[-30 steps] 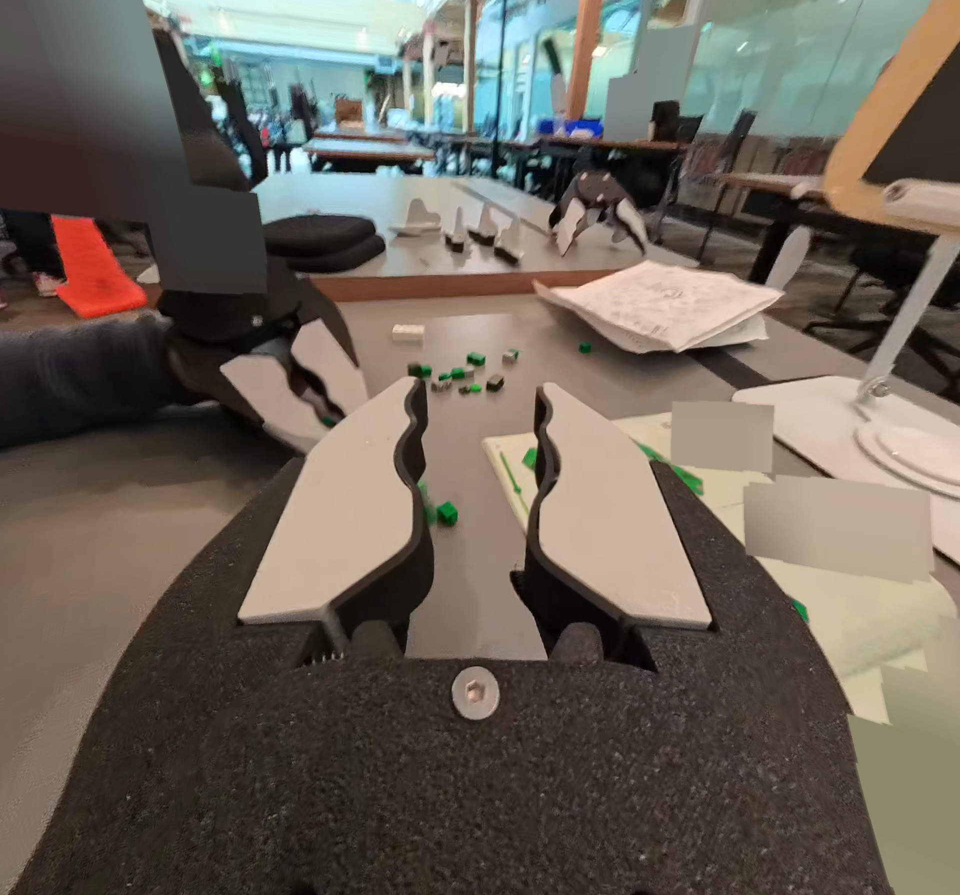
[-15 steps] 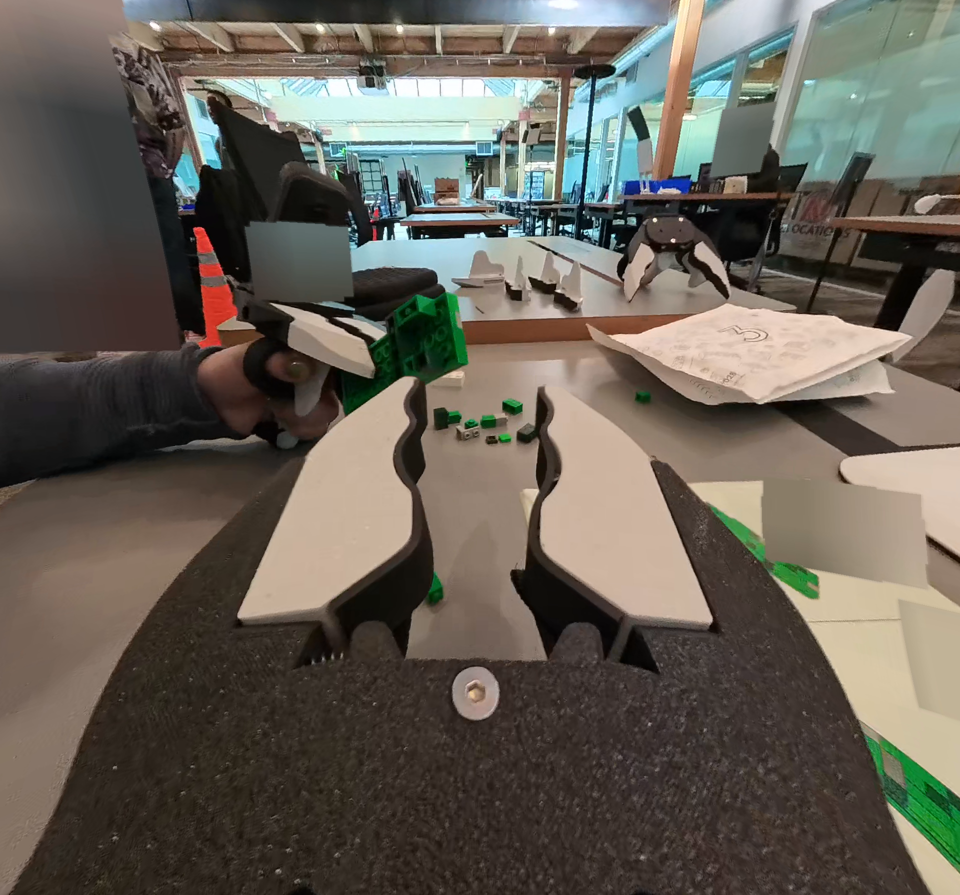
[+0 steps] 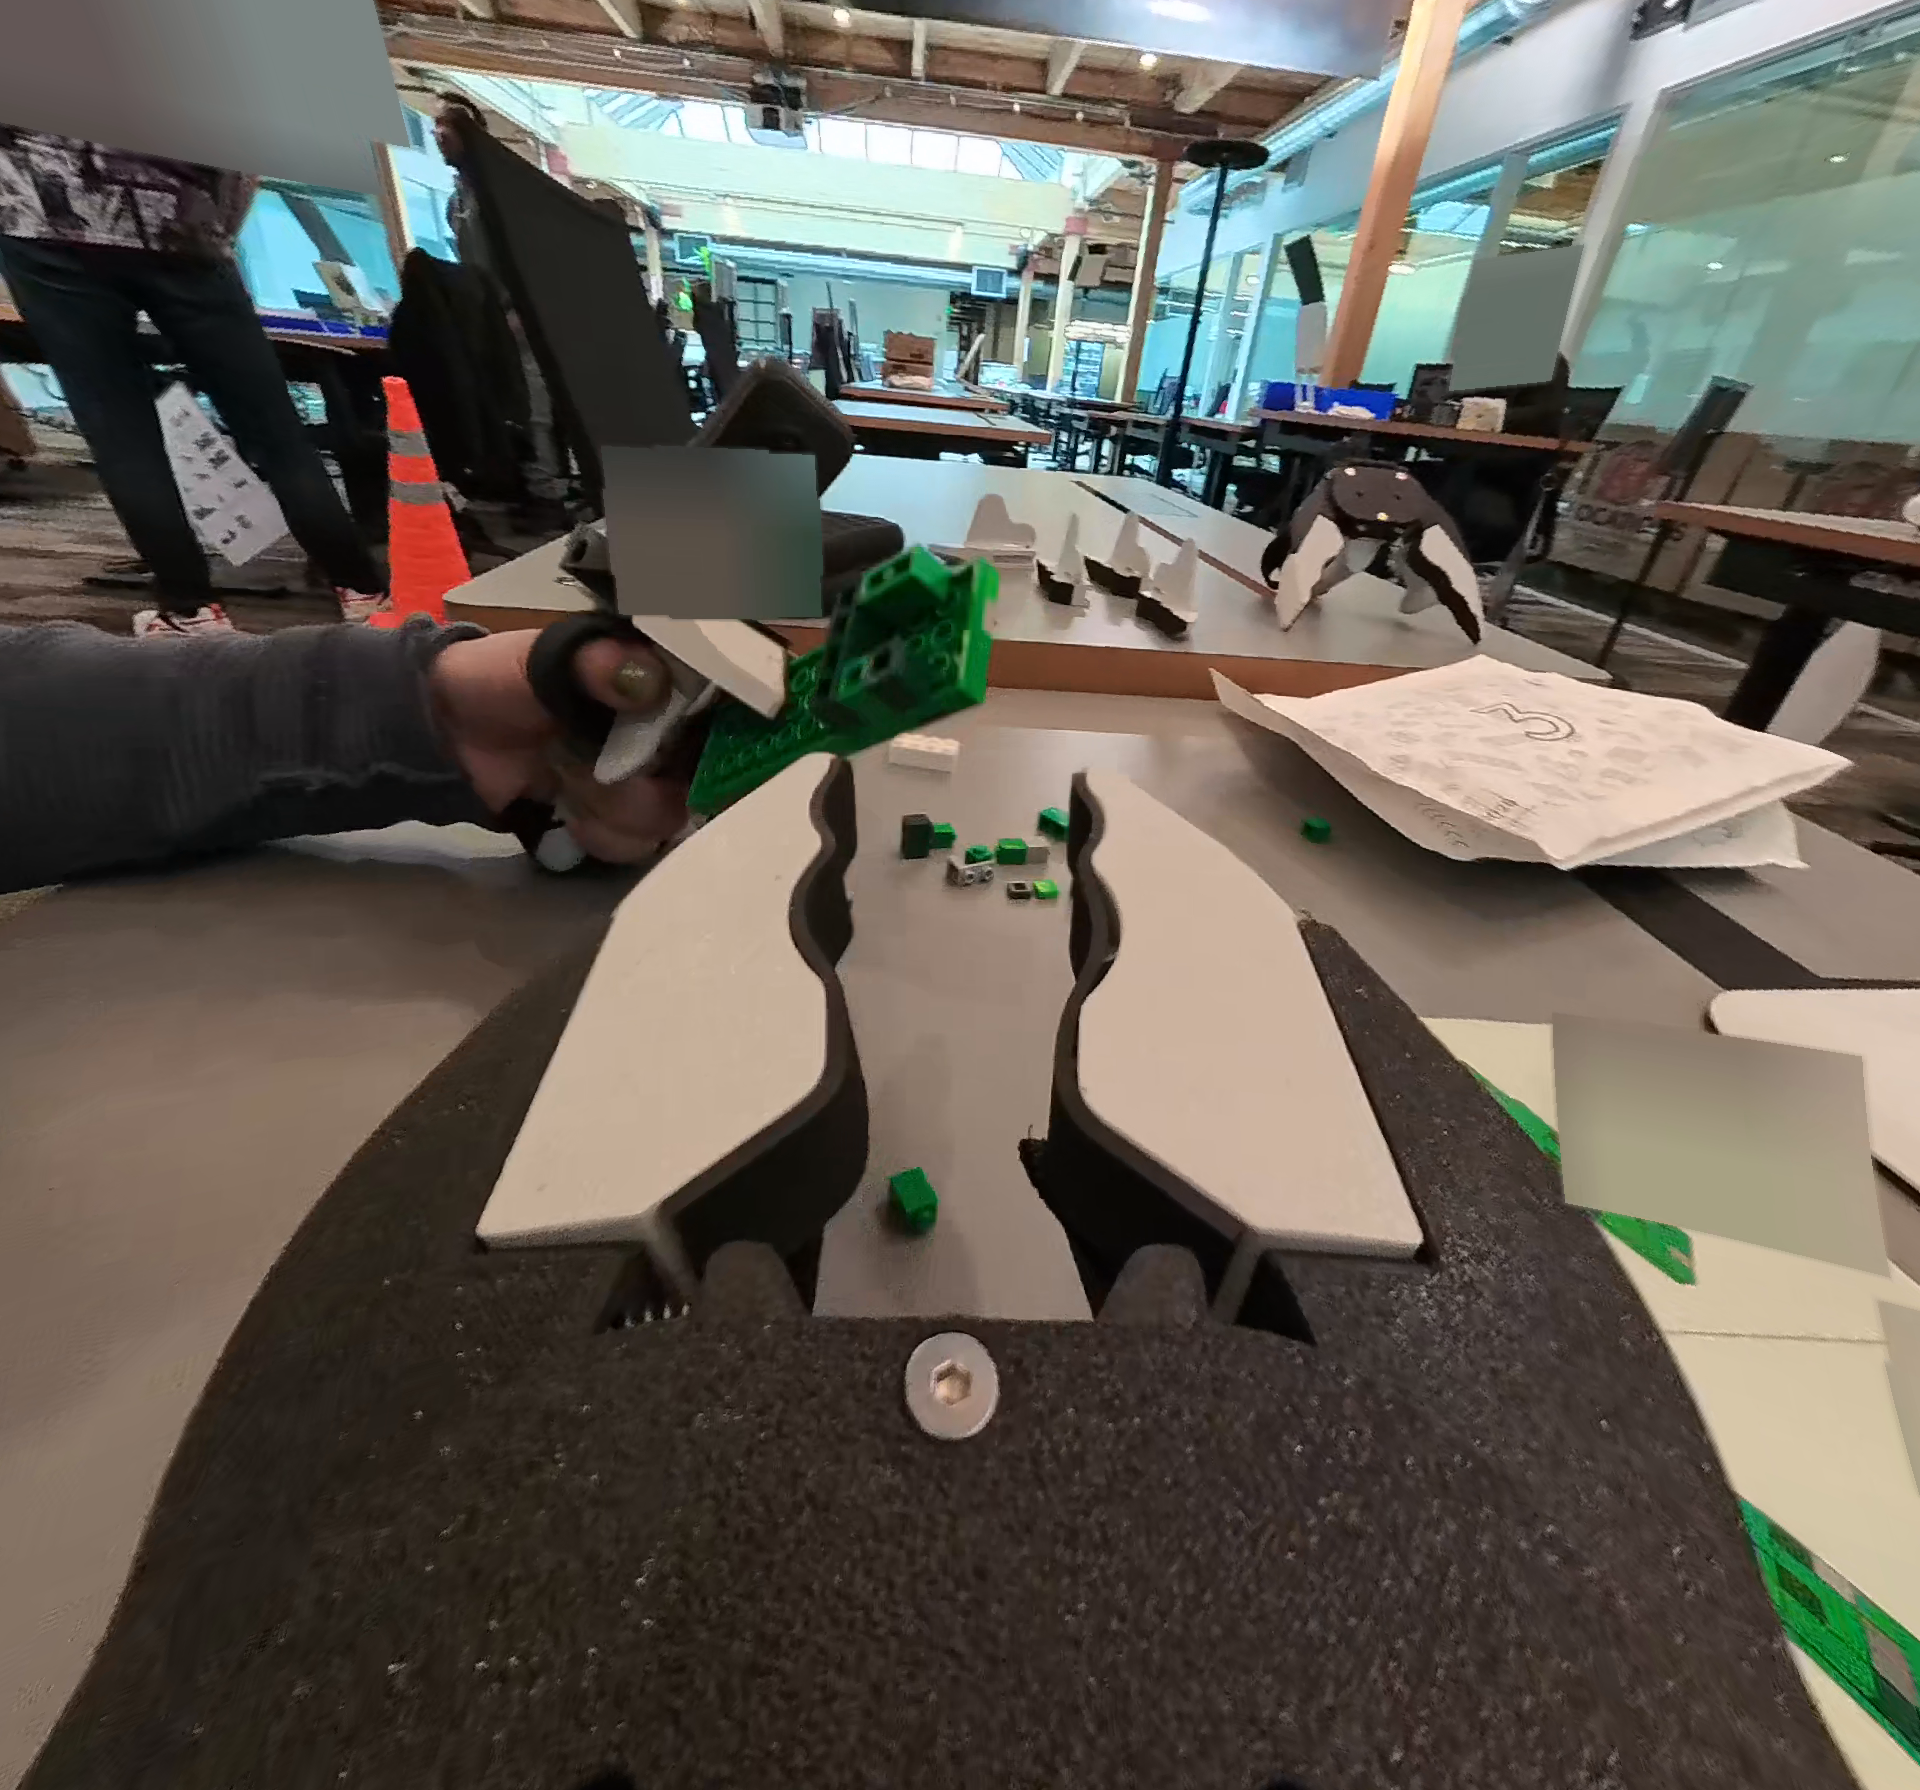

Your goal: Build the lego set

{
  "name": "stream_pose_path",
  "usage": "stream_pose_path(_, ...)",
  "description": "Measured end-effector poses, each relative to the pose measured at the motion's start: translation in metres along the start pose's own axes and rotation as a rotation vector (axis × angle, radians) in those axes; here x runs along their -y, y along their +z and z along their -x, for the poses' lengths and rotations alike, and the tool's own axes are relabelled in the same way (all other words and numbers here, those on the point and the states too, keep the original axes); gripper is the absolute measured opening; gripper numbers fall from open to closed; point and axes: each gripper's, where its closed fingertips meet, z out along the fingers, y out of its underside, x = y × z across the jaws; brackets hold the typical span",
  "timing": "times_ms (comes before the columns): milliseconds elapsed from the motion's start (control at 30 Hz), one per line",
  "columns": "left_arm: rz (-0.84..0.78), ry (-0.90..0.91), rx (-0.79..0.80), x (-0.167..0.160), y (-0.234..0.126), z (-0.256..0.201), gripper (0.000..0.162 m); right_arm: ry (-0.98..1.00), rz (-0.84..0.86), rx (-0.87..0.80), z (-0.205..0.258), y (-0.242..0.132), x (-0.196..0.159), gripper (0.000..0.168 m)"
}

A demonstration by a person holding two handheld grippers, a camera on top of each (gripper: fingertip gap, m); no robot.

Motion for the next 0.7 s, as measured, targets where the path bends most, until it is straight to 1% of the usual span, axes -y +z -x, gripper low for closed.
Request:
stream_pose_path(100,-0.018,0.042,-0.051,0.003,-0.003,-0.007,0.006,0.019,-0.022,-0.01,-0.002,-0.005,0.003,0.039)
stream_pose_path(300,-0.021,0.11,-0.132,0.003,-0.007,-0.018,0.006,0.067,-0.092,-0.11,-0.02,-0.02,0.011,0.035)
stream_pose_path(367,-0.017,0.103,-0.135,0.002,-0.006,-0.018,0.006,0.056,-0.093,-0.139,-0.025,-0.021,0.01,0.033)
stream_pose_path(567,0.074,0.052,-0.132,-0.008,0.002,-0.013,0.006,0.016,-0.073,-0.122,-0.021,-0.016,0.007,0.031)
stream_pose_path(700,0.119,0.017,-0.117,-0.014,0.006,-0.008,0.006,0.001,-0.074,-0.17,-0.027,-0.021,0.01,0.031)
